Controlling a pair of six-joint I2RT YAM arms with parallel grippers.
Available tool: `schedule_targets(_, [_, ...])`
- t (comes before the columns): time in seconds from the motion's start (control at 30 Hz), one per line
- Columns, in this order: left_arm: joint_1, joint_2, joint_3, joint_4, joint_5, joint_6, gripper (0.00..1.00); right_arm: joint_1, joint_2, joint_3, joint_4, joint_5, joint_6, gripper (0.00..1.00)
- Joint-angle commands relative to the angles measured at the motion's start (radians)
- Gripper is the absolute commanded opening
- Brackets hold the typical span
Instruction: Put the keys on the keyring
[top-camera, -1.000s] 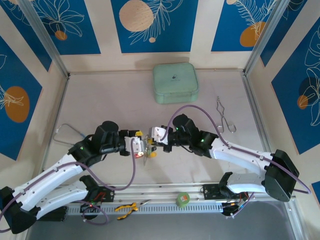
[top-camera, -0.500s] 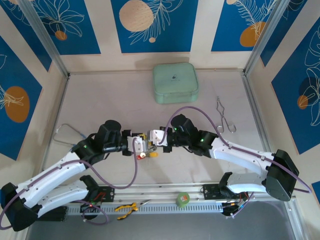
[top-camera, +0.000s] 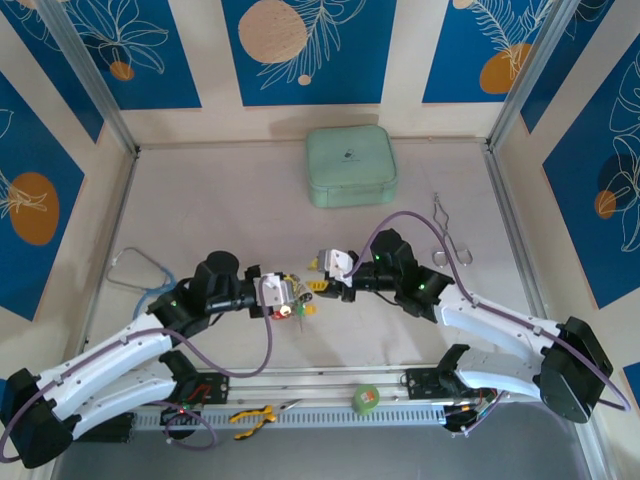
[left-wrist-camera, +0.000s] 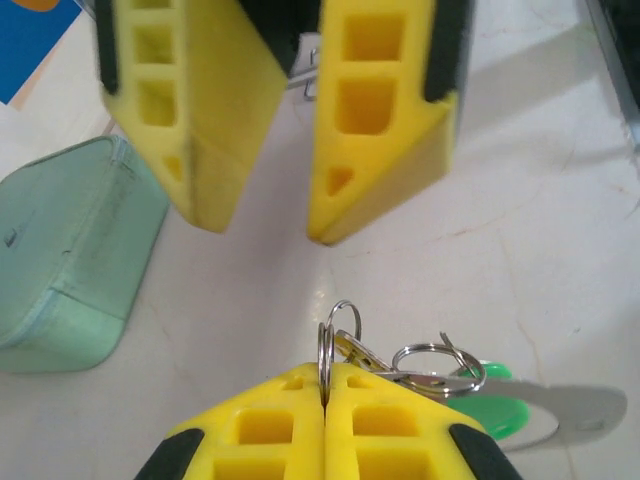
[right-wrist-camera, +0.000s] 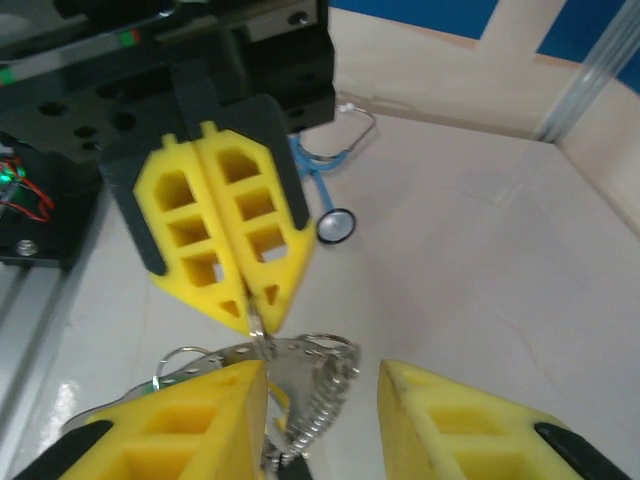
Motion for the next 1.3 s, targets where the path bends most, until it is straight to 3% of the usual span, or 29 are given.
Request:
schedule_targets(0.0, [0.003, -0.031, -0.044, 0.207, 0.074, -0.154, 0.0, 0.002, 0.003, -0.02, 0.082, -0.07, 0.052, 0.33])
schedule_targets(0.37, [0.005, -0.068, -0.13, 0.346, 0.099, -0.33, 0.0, 0.008, 0.033, -0.005, 0.051, -0.082, 0.029, 0.32])
schedule_targets(0.6, [0.004, -0.088, -0.161, 0.38, 0.141, -0.36, 0.0, 0.009, 0.045, 0.002, 0.073, -0.097, 0.04, 0.23])
schedule_targets(0.87, [0.005, -0.083, -0.18, 0.443, 0.164, -0.388, 0.0, 0.015, 0.064, 0.019, 0.051, -0.14, 0.03, 0.2])
schedule_targets(1.0, [0.004, -0.08, -0.187, 0.462, 0.164, -0.396, 0.0, 0.011, 0.062, 0.027, 0.046, -0.153, 0.023, 0.0])
schedule_targets(1.07, [0.005, -0.082, -0.186, 0.452, 0.144, -0.391, 0.0, 0.012, 0.06, 0.038, 0.028, -0.158, 0.014, 0.0])
schedule_targets(1.13, [0.004, -0.094, -0.171, 0.397, 0.094, -0.374, 0.26, 0.012, 0.056, 0.05, -0.003, -0.145, -0.005, 0.0])
schedule_targets(1.17, [0.005, -0.103, -0.157, 0.349, 0.072, -0.356, 0.35, 0.013, 0.053, 0.06, -0.027, -0.128, -0.02, 0.0])
schedule_targets(1.27, [0.006, -0.117, -0.088, 0.16, 0.011, -0.275, 0.38, 0.021, 0.054, 0.103, -0.138, -0.072, -0.086, 0.0])
